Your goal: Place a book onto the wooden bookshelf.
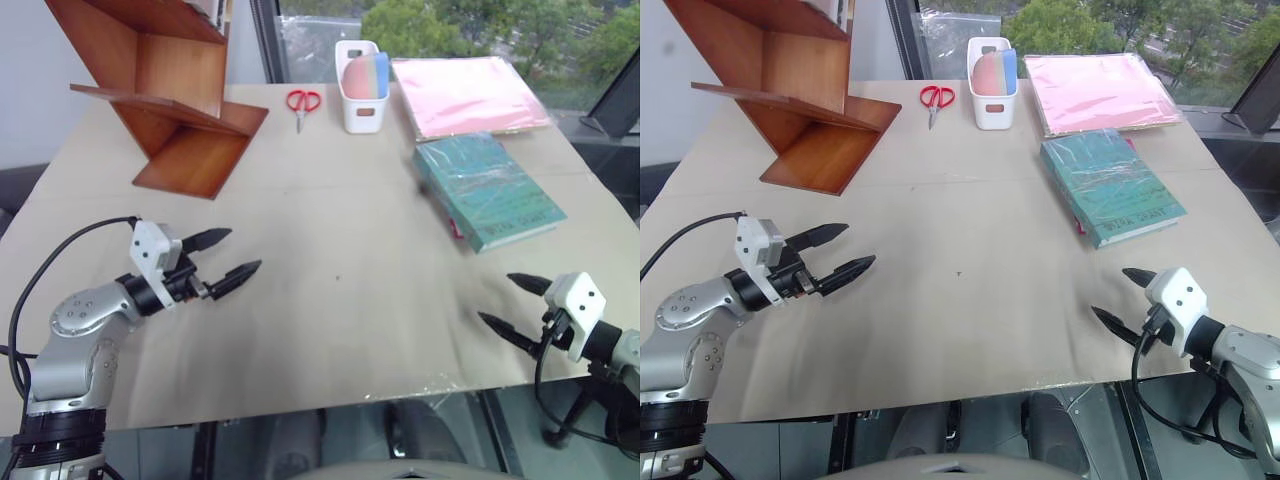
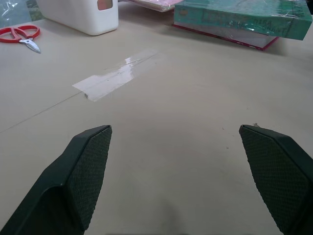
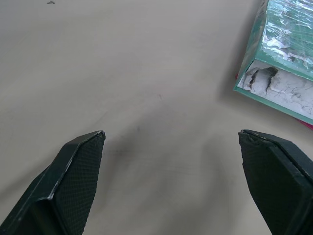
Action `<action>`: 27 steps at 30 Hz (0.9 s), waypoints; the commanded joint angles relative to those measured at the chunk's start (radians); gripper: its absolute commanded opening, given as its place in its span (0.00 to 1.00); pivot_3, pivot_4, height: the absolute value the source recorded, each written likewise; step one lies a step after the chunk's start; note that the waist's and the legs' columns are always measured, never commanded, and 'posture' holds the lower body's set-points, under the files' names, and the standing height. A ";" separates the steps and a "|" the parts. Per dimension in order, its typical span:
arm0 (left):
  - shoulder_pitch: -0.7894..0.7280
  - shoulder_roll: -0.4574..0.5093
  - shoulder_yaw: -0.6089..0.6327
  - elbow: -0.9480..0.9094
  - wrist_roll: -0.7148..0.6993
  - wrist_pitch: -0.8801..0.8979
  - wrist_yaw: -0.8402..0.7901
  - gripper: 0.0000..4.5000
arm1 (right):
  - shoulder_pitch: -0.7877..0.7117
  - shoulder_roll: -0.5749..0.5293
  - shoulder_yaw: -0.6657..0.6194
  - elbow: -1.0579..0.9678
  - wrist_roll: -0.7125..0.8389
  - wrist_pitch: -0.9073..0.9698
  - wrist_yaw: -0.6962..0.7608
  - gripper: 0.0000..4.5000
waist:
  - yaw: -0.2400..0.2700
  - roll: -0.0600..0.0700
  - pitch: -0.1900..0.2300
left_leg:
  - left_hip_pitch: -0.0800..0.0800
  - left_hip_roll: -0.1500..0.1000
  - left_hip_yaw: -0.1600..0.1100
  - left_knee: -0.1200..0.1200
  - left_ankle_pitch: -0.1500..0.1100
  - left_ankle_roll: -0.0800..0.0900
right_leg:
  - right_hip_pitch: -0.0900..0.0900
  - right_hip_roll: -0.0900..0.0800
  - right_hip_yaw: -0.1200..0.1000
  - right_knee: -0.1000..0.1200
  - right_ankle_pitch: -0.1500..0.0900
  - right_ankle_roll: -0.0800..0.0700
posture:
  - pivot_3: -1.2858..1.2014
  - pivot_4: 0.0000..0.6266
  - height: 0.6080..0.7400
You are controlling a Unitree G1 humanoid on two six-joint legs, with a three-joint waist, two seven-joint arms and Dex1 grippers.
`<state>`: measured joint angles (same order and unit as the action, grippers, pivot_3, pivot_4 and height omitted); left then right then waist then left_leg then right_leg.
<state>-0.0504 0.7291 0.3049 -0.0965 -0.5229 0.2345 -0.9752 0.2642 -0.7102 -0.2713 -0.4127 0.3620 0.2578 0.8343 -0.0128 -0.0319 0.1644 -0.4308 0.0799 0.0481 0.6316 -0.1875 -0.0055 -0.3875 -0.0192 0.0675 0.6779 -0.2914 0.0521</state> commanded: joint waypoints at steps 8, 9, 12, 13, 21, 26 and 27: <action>0.028 0.009 0.018 -0.031 -0.030 -0.033 -0.083 1.00 | -0.041 -0.001 0.022 -0.027 -0.023 0.019 -0.047 0.99 | -0.001 0.000 0.000 | 0.000 0.000 0.000 0.000 0.000 0.000 | 0.000 0.000 0.000 0.000 0.000 0.000 | 0.52 0.24 1.00; 0.029 0.006 0.019 -0.035 -0.035 -0.040 -0.096 1.00 | -0.042 -0.001 0.023 -0.028 -0.028 0.020 -0.052 0.99 | -0.001 0.000 0.000 | 0.000 0.000 0.000 0.000 0.000 0.000 | 0.000 0.000 0.000 0.000 0.000 0.000 | 0.52 0.24 1.00; 0.030 0.001 0.021 -0.045 -0.050 -0.049 -0.120 1.00 | -0.040 0.001 0.021 -0.037 -0.028 0.036 -0.059 0.99 | 0.001 0.000 0.000 | 0.000 0.000 0.000 0.000 0.000 0.000 | 0.000 0.000 0.000 0.000 0.000 0.000 | 0.52 0.24 1.00; 0.027 0.001 0.017 -0.052 -0.056 -0.052 -0.131 1.00 | -0.043 0.002 0.019 -0.039 -0.017 0.048 -0.057 0.99 | 0.002 0.000 0.000 | 0.000 0.000 0.000 0.000 0.000 0.000 | 0.000 0.000 0.000 0.000 0.000 0.000 | 0.52 0.24 1.00; -0.111 -0.020 -0.053 -0.196 -0.196 0.042 -0.159 1.00 | -0.281 -0.037 -0.118 -0.107 0.157 0.395 -0.233 0.99 | 0.000 0.000 0.000 | 0.000 0.000 0.000 0.002 0.000 0.000 | 0.000 0.000 0.000 0.001 0.000 0.000 | 0.52 0.24 1.00; -0.167 -0.029 -0.102 -0.220 -0.195 0.058 -0.157 1.00 | -0.590 -0.086 -0.097 0.121 0.132 0.575 -0.354 0.81 | -0.006 0.001 0.000 | 0.001 0.000 0.000 0.002 0.000 0.000 | 0.000 0.001 0.001 0.001 0.001 0.001 | 0.52 0.24 1.00; -0.177 -0.032 -0.107 -0.219 -0.193 0.060 -0.153 1.00 | -0.652 -0.096 -0.076 0.178 0.114 0.578 -0.358 0.69 | -0.004 0.001 0.000 | 0.000 0.000 0.000 0.002 0.000 0.000 | 0.000 0.001 0.001 0.001 0.001 0.001 | 0.52 0.24 1.00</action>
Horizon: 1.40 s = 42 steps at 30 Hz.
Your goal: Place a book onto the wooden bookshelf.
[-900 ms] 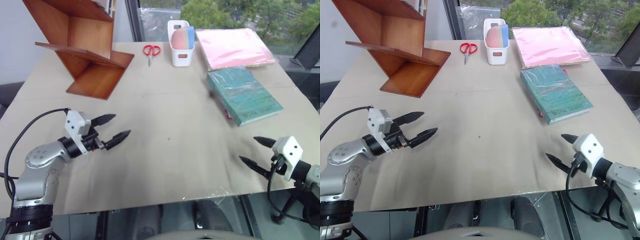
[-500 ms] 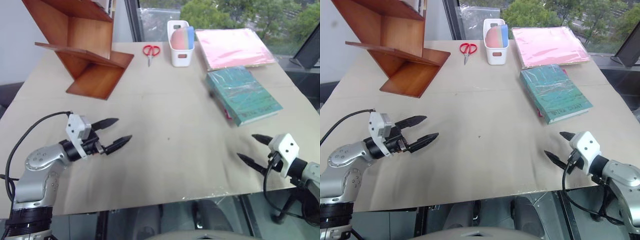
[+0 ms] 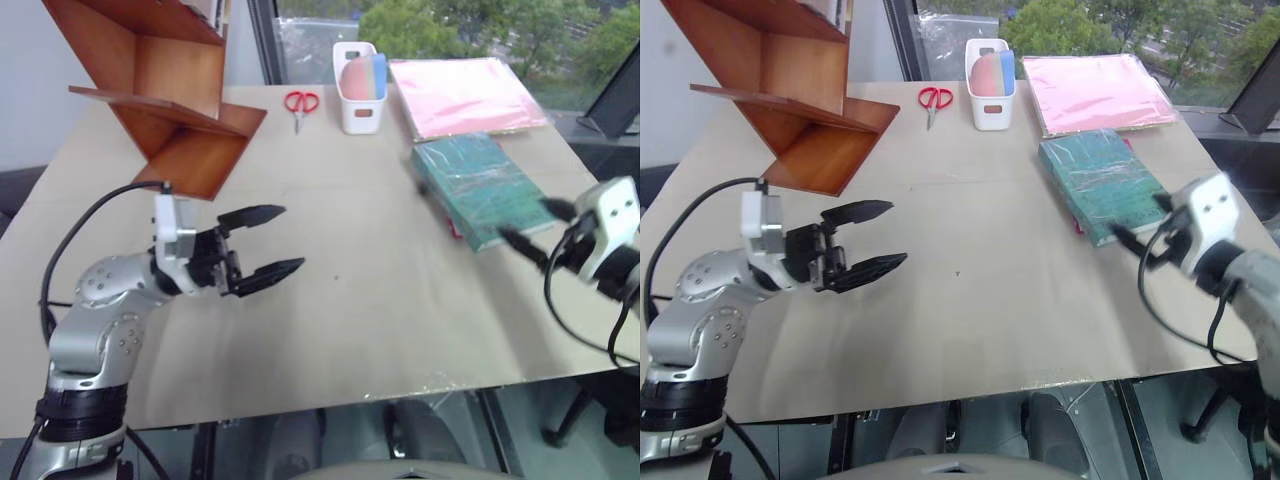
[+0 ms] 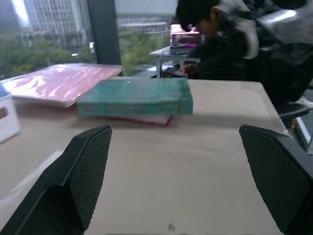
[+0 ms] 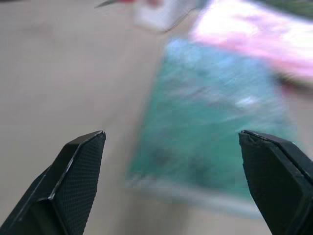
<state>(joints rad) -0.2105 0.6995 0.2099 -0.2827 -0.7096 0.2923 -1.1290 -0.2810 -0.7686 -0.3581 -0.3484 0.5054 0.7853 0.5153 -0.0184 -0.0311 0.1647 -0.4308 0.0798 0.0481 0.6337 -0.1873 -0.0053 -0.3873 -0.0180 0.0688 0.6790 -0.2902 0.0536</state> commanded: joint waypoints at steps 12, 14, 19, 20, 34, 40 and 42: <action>-0.002 -0.022 -0.016 -0.062 0.023 -0.005 0.069 1.00 | -0.762 0.082 0.365 1.127 -0.426 -0.335 -0.064 0.17 | -0.015 0.003 0.002 | -0.006 -0.001 0.002 -0.004 0.000 0.000 | -0.008 0.000 0.003 -0.001 0.000 0.000 | 0.52 0.24 1.00; 0.016 -0.020 -0.010 -0.080 0.018 0.002 0.086 1.00 | -0.806 0.107 0.373 1.250 -0.447 -0.394 -0.049 0.17 | -0.014 0.004 0.003 | -0.008 -0.001 0.002 -0.004 0.000 0.000 | -0.010 0.000 0.002 -0.001 0.000 0.000 | 0.52 0.24 1.00; 0.087 -0.013 0.021 -0.147 0.006 0.013 0.128 1.00 | -0.898 0.119 0.364 1.463 -0.502 -0.553 -0.107 0.17 | -0.019 0.006 0.004 | -0.009 -0.001 0.003 -0.004 0.000 0.001 | -0.011 -0.001 0.003 -0.001 0.000 0.000 | 0.52 0.24 1.00; 0.099 -0.011 0.028 -0.158 0.003 0.016 0.136 1.00 | -0.914 0.117 0.357 1.482 -0.506 -0.577 -0.118 0.17 | -0.019 0.006 0.004 | -0.009 -0.001 0.003 -0.004 0.000 0.001 | -0.012 -0.001 0.002 0.000 0.000 0.000 | 0.52 0.24 1.00; 0.148 -0.002 0.068 -0.217 -0.009 0.037 0.199 1.00 | -1.106 0.129 0.120 1.687 -0.394 -0.395 -0.311 0.17 | -0.023 0.009 0.006 | -0.009 -0.001 0.003 -0.004 0.000 0.001 | -0.012 -0.001 0.003 0.000 0.000 0.000 | 0.52 0.24 1.00; 0.195 -0.006 0.095 -0.252 -0.012 0.041 0.230 1.00 | -1.131 0.188 0.148 1.623 -0.399 -0.443 -0.046 0.17 | -0.030 0.012 0.008 | -0.009 -0.001 0.004 -0.004 0.000 0.001 | -0.013 0.000 0.004 0.000 0.000 0.000 | 0.52 0.24 1.00; 0.199 -0.006 0.092 -0.262 -0.014 0.044 0.237 1.00 | -1.121 0.209 0.170 1.611 -0.408 -0.411 0.004 0.17 | -0.031 0.012 0.008 | -0.009 -0.001 0.004 -0.004 0.000 0.001 | -0.013 0.000 0.004 0.001 0.000 0.000 | 0.52 0.24 1.00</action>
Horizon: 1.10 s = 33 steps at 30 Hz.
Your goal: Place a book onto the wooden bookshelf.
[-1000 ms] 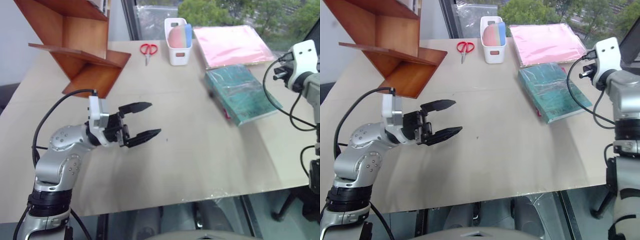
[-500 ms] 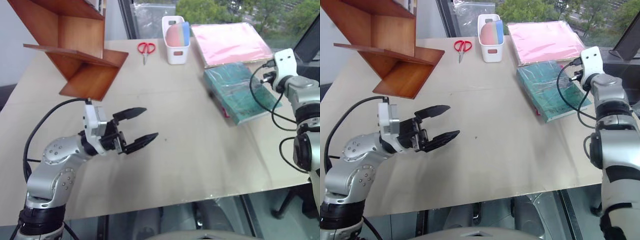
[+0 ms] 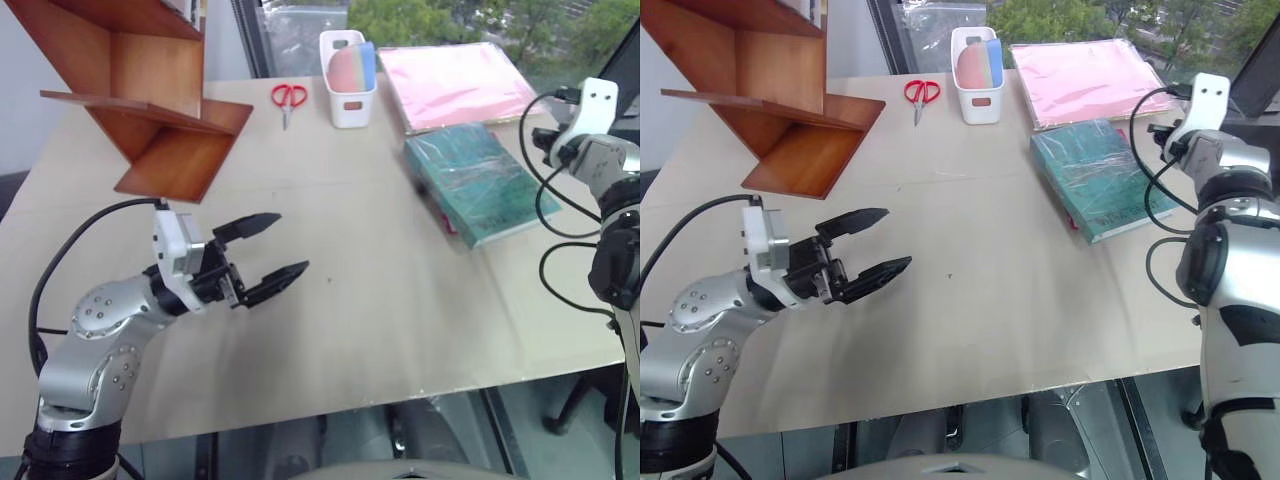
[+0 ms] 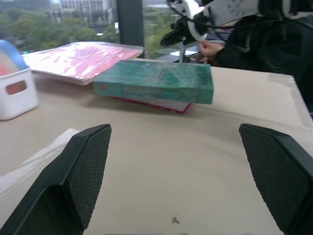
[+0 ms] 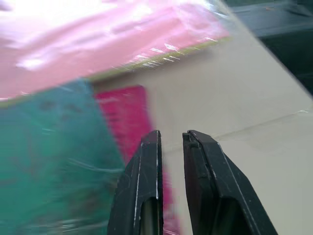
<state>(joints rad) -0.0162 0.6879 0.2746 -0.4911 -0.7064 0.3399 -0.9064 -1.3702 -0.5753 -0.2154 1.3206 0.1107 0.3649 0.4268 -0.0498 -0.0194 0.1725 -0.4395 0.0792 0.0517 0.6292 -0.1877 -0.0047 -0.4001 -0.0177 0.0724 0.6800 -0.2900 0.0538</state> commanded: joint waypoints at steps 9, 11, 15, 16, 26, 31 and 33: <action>-0.032 0.014 0.018 -0.063 -0.037 0.027 0.032 1.00 | 0.079 0.115 0.090 -0.067 -0.069 0.038 0.036 0.17 | 0.013 -0.001 -0.001 | -0.001 -0.001 0.000 0.000 0.000 0.000 | 0.000 -0.001 -0.001 0.000 0.000 0.000 | 0.52 0.24 1.00; -0.031 0.018 0.021 -0.064 -0.042 0.030 0.031 1.00 | 0.094 0.131 0.102 -0.067 -0.077 0.055 0.052 0.17 | 0.010 -0.001 -0.001 | 0.000 0.000 -0.001 0.001 0.000 0.000 | 0.001 -0.001 -0.001 0.000 0.000 0.000 | 0.52 0.24 1.00; -0.031 0.021 0.020 -0.066 -0.048 0.034 0.035 1.00 | 0.108 0.163 0.125 -0.099 -0.074 0.093 0.154 0.17 | 0.004 -0.001 -0.001 | 0.001 0.000 -0.001 0.001 0.000 0.000 | 0.001 0.000 -0.001 0.001 0.000 0.000 | 0.52 0.24 1.00; -0.031 0.021 0.019 -0.066 -0.049 0.035 0.036 1.00 | 0.109 0.168 0.126 -0.111 -0.071 0.097 0.166 0.17 | 0.003 -0.001 -0.001 | 0.002 0.000 -0.001 0.001 0.000 0.000 | 0.002 0.000 -0.001 0.001 0.000 0.000 | 0.52 0.24 1.00; -0.044 0.014 0.006 -0.059 -0.050 0.039 0.035 1.00 | 0.119 0.186 0.101 -0.220 -0.032 0.139 0.158 0.17 | 0.004 -0.001 -0.001 | 0.006 0.000 -0.001 0.000 0.000 0.000 | 0.006 0.000 -0.001 0.001 0.000 0.000 | 0.52 0.24 1.00; -0.042 0.010 0.003 -0.062 -0.050 0.039 0.035 1.00 | 0.100 0.141 0.042 -0.295 0.005 0.111 0.080 0.17 | 0.006 0.000 0.000 | 0.004 0.000 0.000 0.000 0.000 0.000 | 0.004 0.000 -0.001 0.001 0.000 0.000 | 0.52 0.24 1.00; -0.045 0.009 0.004 -0.063 -0.053 0.039 0.038 1.00 | 0.099 0.121 0.049 -0.328 -0.002 0.137 0.069 0.17 | 0.009 0.000 0.000 | 0.003 0.000 -0.001 0.000 0.000 0.000 | 0.004 0.000 -0.001 0.001 0.000 0.000 | 0.52 0.24 1.00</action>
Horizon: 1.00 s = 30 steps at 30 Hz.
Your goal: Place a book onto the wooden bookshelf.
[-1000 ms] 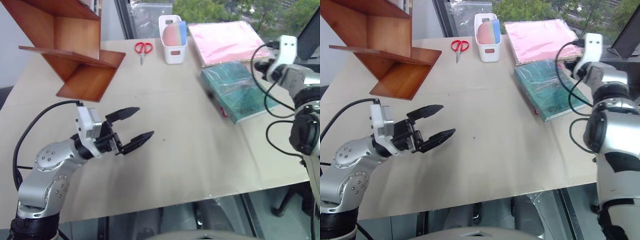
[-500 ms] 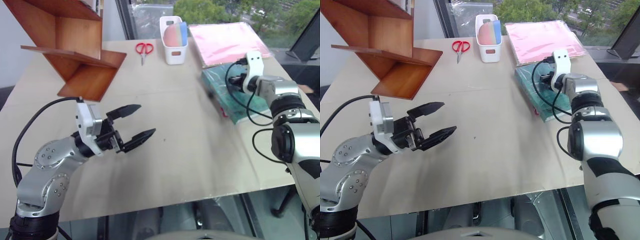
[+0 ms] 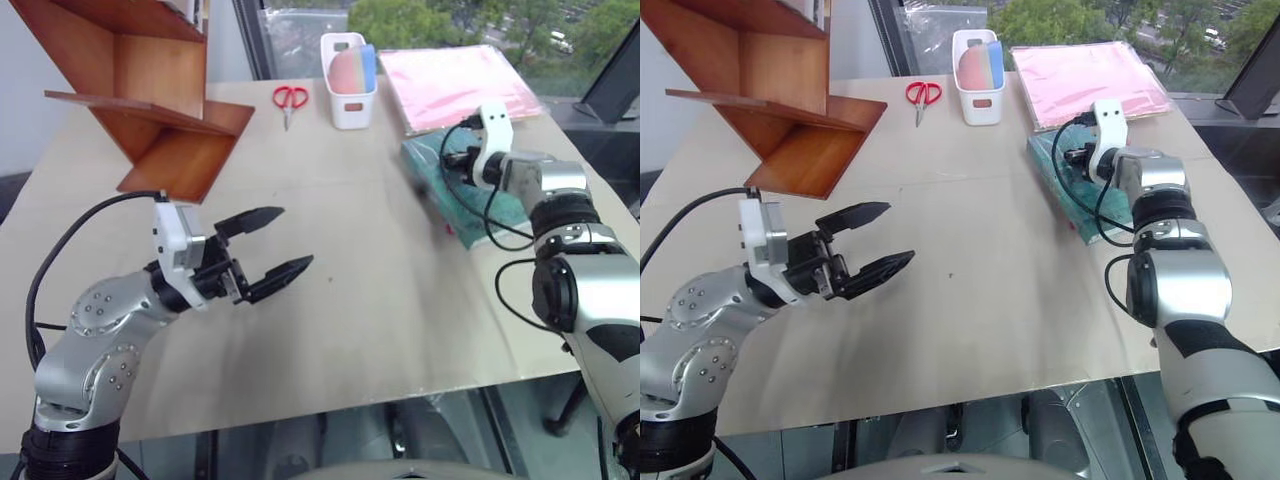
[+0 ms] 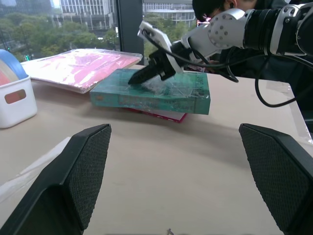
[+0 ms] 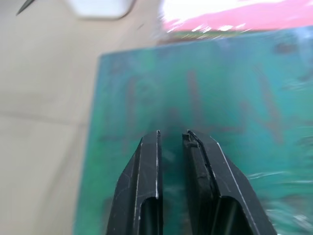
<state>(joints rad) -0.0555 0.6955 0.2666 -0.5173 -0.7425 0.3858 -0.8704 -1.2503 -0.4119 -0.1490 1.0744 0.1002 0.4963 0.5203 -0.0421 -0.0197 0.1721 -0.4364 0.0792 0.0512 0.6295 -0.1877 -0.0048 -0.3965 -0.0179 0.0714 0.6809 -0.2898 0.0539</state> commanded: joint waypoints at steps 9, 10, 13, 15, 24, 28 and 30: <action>-0.012 0.044 0.030 -0.041 -0.080 0.013 -0.062 1.00 | 0.055 -0.104 0.122 -0.035 -0.109 0.121 -0.011 0.17 | -0.004 0.000 0.000 | 0.000 0.000 0.000 -0.001 0.000 0.000 | 0.000 0.000 0.000 -0.002 0.000 0.000 | 0.52 0.24 1.00; -0.017 0.046 0.030 -0.036 -0.080 0.014 -0.065 1.00 | 0.063 -0.095 0.126 -0.023 -0.112 0.120 -0.009 0.17 | -0.004 -0.001 -0.001 | 0.001 0.000 0.001 -0.001 0.000 0.000 | 0.000 0.000 0.001 -0.001 0.000 0.000 | 0.52 0.24 1.00; -0.028 0.046 0.026 -0.029 -0.079 0.017 -0.070 1.00 | 0.090 -0.056 0.136 -0.023 -0.105 0.131 0.013 0.17 | -0.004 -0.002 -0.002 | 0.003 0.000 0.000 -0.001 0.000 0.000 | 0.002 0.001 0.001 -0.001 0.000 0.000 | 0.52 0.24 1.00; -0.026 0.045 0.026 -0.030 -0.082 0.018 -0.071 1.00 | 0.104 -0.032 0.139 -0.052 -0.096 0.152 0.035 0.17 | -0.006 -0.005 -0.004 | 0.004 0.000 0.000 -0.001 0.000 0.000 | 0.003 0.001 0.001 -0.001 0.000 0.000 | 0.52 0.24 1.00; -0.017 0.041 0.025 -0.037 -0.086 0.020 -0.068 1.00 | 0.144 -0.001 0.122 -0.157 -0.073 0.226 0.039 0.17 | -0.026 -0.012 -0.010 | 0.005 0.001 0.000 -0.001 0.000 0.000 | 0.004 0.001 0.001 0.000 0.000 0.000 | 0.52 0.24 1.00; -0.015 0.038 0.023 -0.038 -0.087 0.019 -0.068 1.00 | 0.162 -0.001 0.110 -0.203 -0.060 0.256 0.034 0.17 | -0.026 -0.012 -0.010 | 0.005 0.001 0.000 -0.001 0.000 0.000 | 0.004 0.001 0.001 0.000 0.000 0.000 | 0.52 0.24 1.00; -0.016 0.036 0.020 -0.036 -0.085 0.017 -0.068 1.00 | 0.175 -0.003 0.097 -0.246 -0.045 0.268 0.036 0.17 | -0.026 -0.012 -0.010 | 0.005 0.001 0.000 -0.001 0.000 0.000 | 0.004 0.001 0.001 0.000 0.000 0.000 | 0.52 0.24 1.00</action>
<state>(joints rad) -0.0728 0.7287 0.2704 -0.5234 -0.8118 0.4088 -0.9352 -1.1174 -0.4291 -0.0568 0.8188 0.0370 0.7081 0.5378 -0.0676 -0.0319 0.1617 -0.4318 0.0801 0.0510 0.6290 -0.1878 -0.0047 -0.3930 -0.0171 0.0720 0.6811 -0.2899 0.0537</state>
